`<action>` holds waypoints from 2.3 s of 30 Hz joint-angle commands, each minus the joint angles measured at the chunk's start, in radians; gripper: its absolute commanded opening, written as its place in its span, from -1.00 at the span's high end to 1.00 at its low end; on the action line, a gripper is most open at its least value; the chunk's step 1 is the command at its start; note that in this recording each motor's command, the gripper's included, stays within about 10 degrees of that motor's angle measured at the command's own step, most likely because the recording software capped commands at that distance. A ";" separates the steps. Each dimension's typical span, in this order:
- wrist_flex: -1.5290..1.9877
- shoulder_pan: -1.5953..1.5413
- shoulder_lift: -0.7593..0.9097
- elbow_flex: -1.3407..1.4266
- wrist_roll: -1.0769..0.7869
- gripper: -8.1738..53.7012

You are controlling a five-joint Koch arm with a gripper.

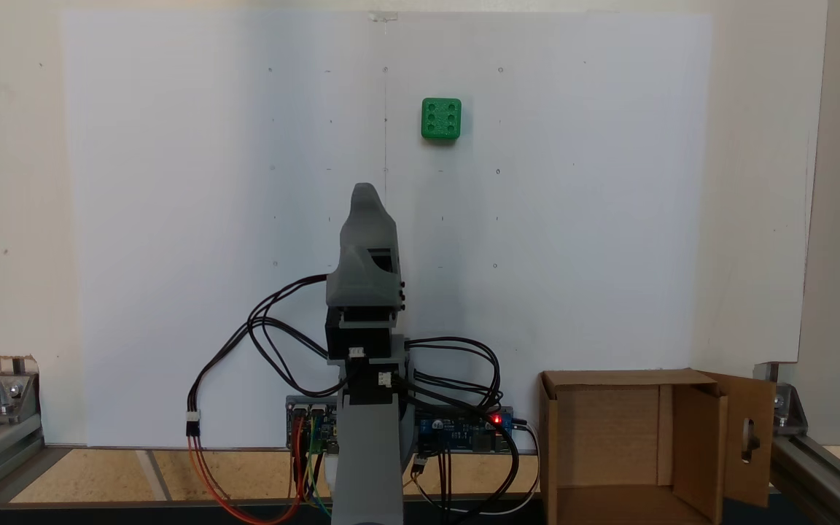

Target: Grasp a green dice and put it in the bin.

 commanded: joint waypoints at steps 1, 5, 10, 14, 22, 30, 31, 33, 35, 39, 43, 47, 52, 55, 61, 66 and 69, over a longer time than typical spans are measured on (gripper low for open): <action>0.175 -0.054 0.109 0.049 -0.061 -0.71; 0.209 -0.054 0.109 0.049 -0.060 -0.71; 0.212 -0.054 0.109 0.049 -0.058 -0.71; 0.209 -0.054 0.109 0.049 -0.057 -0.71; 0.218 -0.058 0.107 0.049 -0.061 -0.71; 0.219 -0.063 0.107 0.048 -0.058 -0.69; 0.216 -0.064 0.109 0.049 -0.058 -0.68; 0.216 -0.081 0.109 0.048 -0.058 -0.68; 0.216 -0.126 0.107 0.048 -0.060 -0.68; 0.219 -0.143 0.107 0.037 -0.063 -0.68; 0.330 -0.132 0.109 -0.044 -0.064 -0.66; 0.616 -0.132 0.112 -0.196 -0.063 -0.65; 0.963 -0.130 0.112 -0.397 -0.015 -0.66; 1.164 -0.126 0.115 -0.531 0.031 -0.66; 1.570 -0.095 0.089 -0.862 0.140 -0.65; 1.903 -0.049 -0.158 -1.108 0.140 -0.65; 2.098 0.029 -0.301 -1.285 0.135 -0.66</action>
